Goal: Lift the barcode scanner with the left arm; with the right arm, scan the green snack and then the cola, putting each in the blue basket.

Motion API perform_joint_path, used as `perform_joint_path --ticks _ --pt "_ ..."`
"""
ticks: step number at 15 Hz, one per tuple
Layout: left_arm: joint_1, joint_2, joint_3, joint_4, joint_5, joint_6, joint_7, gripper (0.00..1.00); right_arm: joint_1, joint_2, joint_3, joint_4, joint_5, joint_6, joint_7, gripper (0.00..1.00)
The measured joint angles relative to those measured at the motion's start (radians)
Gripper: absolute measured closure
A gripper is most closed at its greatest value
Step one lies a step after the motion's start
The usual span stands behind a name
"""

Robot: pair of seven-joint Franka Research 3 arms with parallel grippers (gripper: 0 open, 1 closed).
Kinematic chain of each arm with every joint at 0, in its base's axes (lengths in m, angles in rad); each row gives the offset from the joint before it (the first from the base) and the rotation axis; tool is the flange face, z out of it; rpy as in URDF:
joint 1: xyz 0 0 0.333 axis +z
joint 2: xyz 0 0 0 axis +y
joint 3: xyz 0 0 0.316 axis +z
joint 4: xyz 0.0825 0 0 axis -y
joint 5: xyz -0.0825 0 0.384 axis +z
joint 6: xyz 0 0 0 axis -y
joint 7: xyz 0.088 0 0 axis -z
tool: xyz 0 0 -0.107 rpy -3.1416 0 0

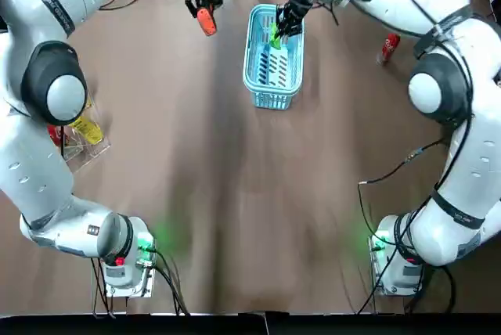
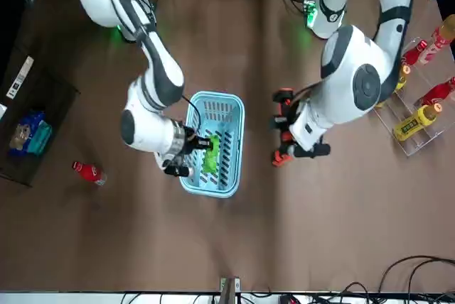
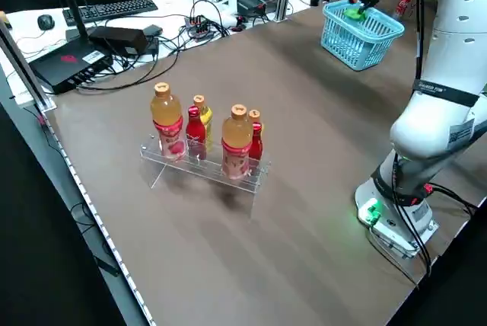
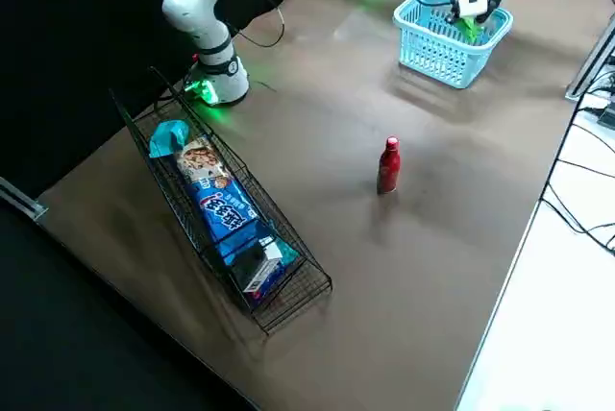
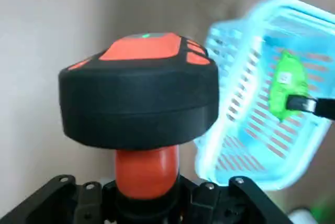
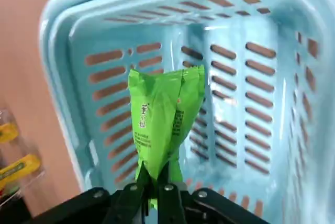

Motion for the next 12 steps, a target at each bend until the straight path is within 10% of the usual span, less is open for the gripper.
perform_joint_path --ticks 7,12 --pt "0.012 0.13 0.057 -0.004 0.26 0.097 0.0 0.94 0.017 0.034 -0.004 0.015 -0.015 0.117 0.001 0.75" --pt "0.055 0.268 0.064 -0.022 0.459 0.306 0.053 0.94 -0.01 0.03 -0.007 0.047 -0.015 0.115 0.003 0.28"
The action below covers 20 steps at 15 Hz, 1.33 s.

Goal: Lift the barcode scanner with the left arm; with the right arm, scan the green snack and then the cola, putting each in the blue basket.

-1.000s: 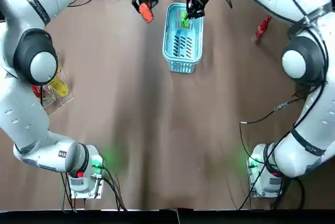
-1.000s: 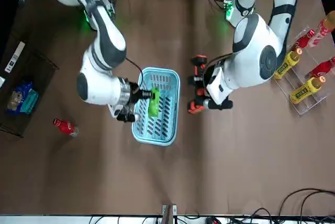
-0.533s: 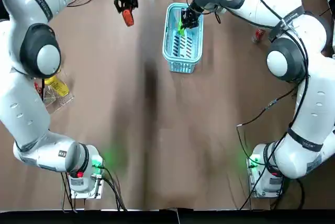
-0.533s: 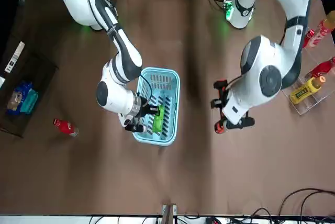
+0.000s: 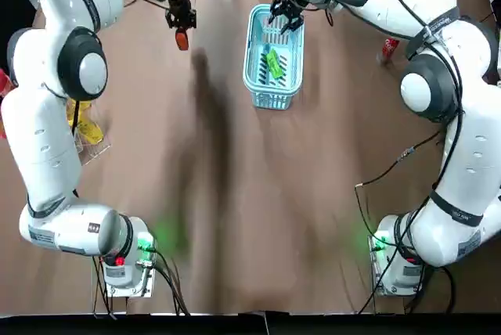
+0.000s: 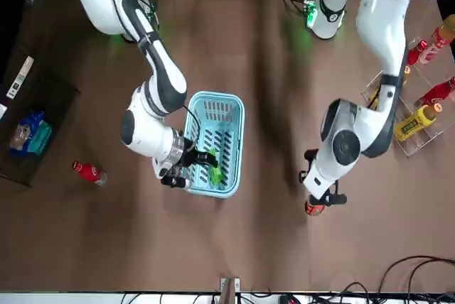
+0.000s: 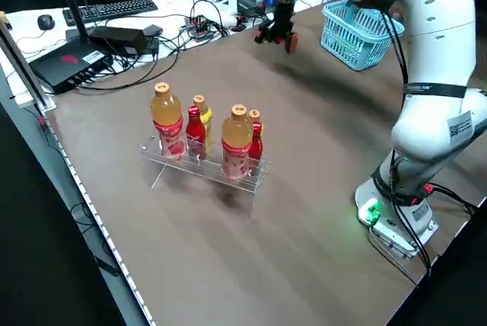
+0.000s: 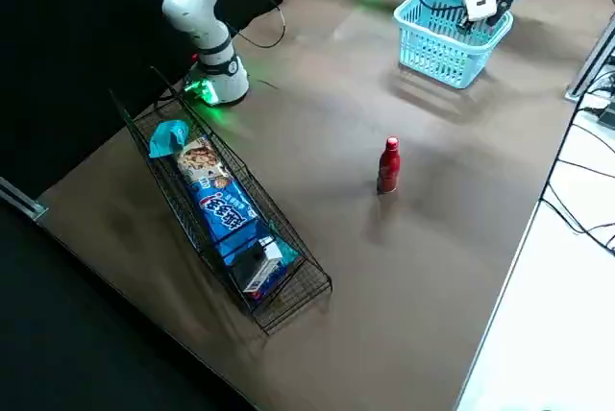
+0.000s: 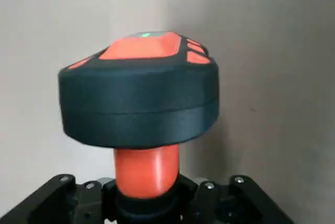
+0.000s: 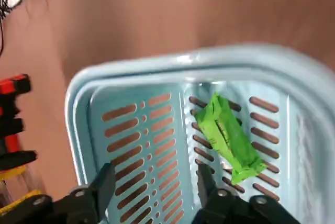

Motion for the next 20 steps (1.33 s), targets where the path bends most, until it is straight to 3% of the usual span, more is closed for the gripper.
perform_joint_path --ticks 2,6,8,13,17,18,20 --pt "0.025 0.043 0.002 -0.018 0.046 0.075 0.028 0.94 -0.038 -0.017 -0.003 0.012 0.0 -0.036 0.0 0.28" --pt "0.064 0.07 0.002 -0.064 0.114 0.147 0.036 0.94 -0.208 -0.14 -0.009 0.036 -0.009 -0.31 -0.002 0.27" --pt "0.07 0.069 0.002 -0.084 0.115 0.148 0.037 0.94 -0.315 -0.234 -0.009 0.035 -0.147 -0.442 -0.014 0.27" --pt "0.07 0.067 0.0 -0.102 0.115 0.149 0.037 0.94 -0.422 -0.305 -0.009 0.029 -0.411 -0.621 -0.128 0.27" --pt "0.097 0.046 -0.038 -0.1 0.078 0.155 0.03 0.94 -0.527 -0.325 -0.01 -0.008 -0.496 -0.616 -0.266 0.26" --pt "0.134 0.034 -0.087 -0.1 0.039 0.154 0.03 0.94 -0.556 -0.325 -0.011 -0.035 -0.51 -0.576 -0.306 0.25" --pt "0.253 0.01 -0.249 -0.1 -0.027 0.102 0.029 0.94 -0.598 -0.324 -0.011 -0.118 -0.546 -0.441 -0.363 0.25"
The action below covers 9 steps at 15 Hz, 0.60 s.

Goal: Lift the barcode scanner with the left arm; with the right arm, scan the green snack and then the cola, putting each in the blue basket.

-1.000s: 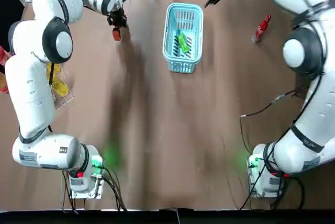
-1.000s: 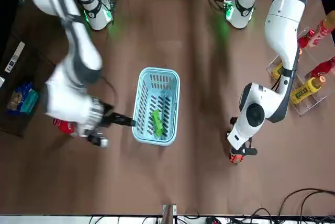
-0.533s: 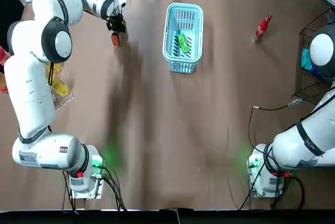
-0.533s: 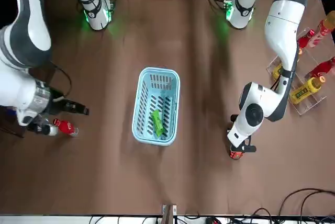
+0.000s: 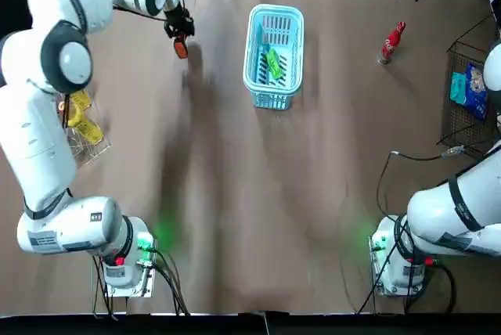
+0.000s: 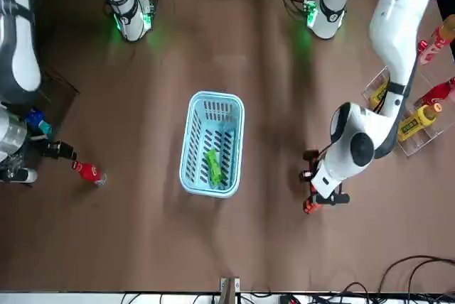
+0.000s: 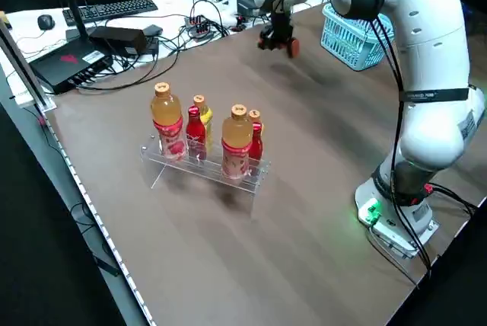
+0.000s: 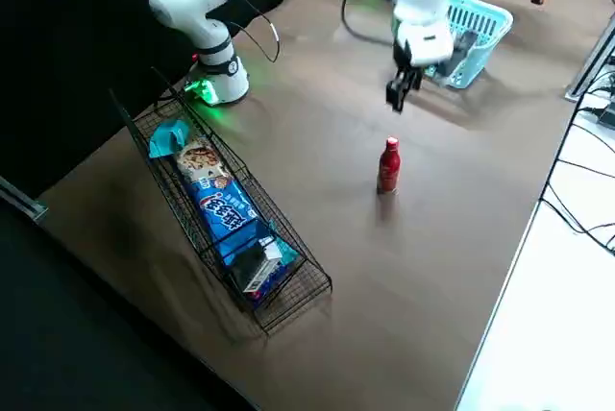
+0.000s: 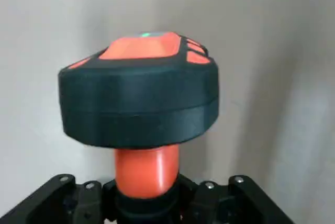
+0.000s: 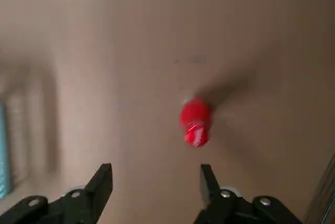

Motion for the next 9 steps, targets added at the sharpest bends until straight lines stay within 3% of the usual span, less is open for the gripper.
perform_joint_path --ticks 3,5,9 --pt "0.202 -0.016 -0.277 -0.002 -0.066 -0.125 -0.019 0.94 -0.015 0.004 0.001 -0.17 -0.046 0.265 -0.015 0.24" --pt "0.301 -0.017 -0.422 -0.004 -0.113 -0.17 -0.055 0.94 -0.018 0.007 0.001 -0.238 -0.06 0.335 -0.016 0.24" --pt "0.328 -0.019 -0.546 0.001 -0.276 -0.18 -0.124 0.94 -0.022 0.006 0.001 -0.261 -0.104 0.344 -0.017 0.25"
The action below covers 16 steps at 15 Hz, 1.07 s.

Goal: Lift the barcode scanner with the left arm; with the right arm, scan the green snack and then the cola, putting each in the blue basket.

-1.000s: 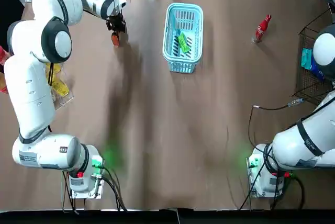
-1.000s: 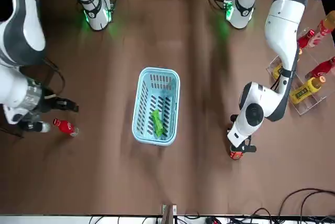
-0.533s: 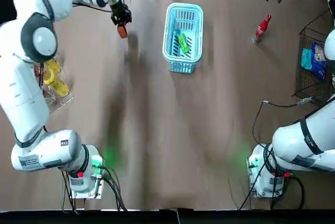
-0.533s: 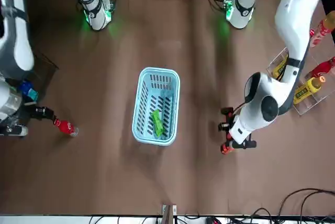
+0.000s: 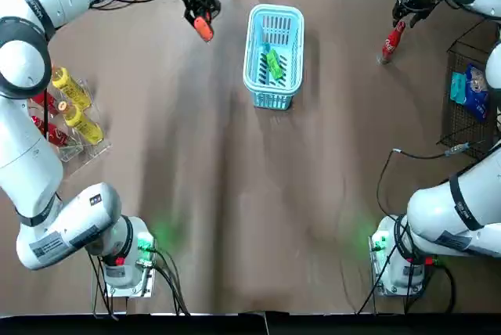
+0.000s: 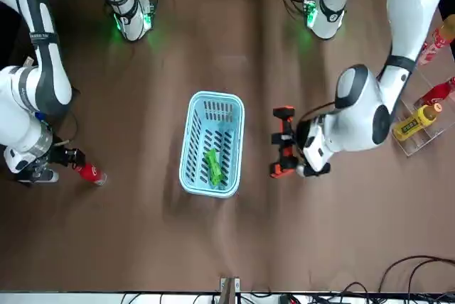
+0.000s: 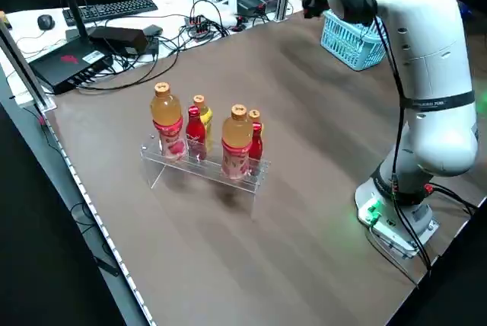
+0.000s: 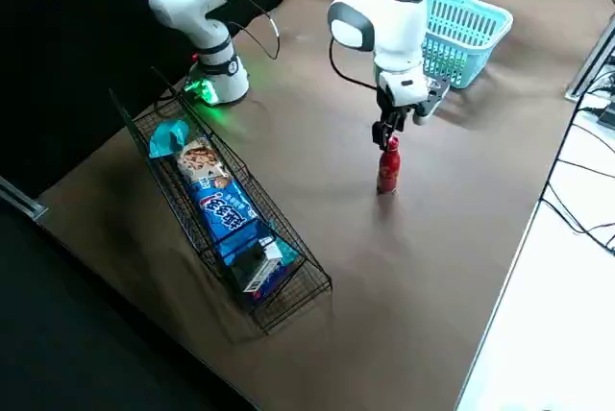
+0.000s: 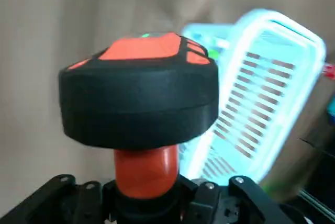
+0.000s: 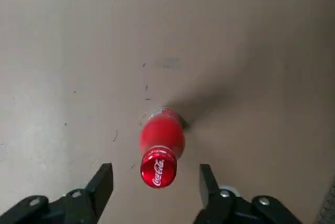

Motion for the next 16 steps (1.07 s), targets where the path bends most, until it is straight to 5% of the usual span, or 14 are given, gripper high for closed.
perform_joint_path --ticks 7,16 --pt "-0.018 -0.002 -0.083 0.03 -0.24 0.001 -0.027 0.94 0.0 0.01 0.004 -0.02 -0.004 0.065 -0.004 0.33" --pt "-0.086 -0.001 -0.089 0.039 -0.286 0.001 -0.026 0.94 -0.001 0.02 0.003 -0.02 -0.005 0.079 -0.005 0.68"
